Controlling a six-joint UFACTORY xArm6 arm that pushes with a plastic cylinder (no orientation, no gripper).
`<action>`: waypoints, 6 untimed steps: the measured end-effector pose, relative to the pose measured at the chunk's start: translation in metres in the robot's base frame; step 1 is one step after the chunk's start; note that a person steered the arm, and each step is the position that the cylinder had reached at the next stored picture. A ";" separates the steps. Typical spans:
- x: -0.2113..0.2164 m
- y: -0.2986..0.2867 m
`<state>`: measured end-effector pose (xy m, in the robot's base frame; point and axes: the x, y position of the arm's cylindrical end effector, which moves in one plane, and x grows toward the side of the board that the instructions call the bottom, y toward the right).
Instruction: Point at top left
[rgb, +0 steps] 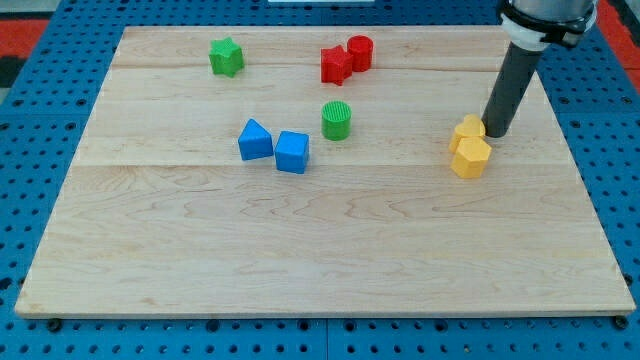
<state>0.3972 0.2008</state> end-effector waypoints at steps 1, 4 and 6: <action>-0.024 -0.001; -0.073 -0.191; -0.097 -0.388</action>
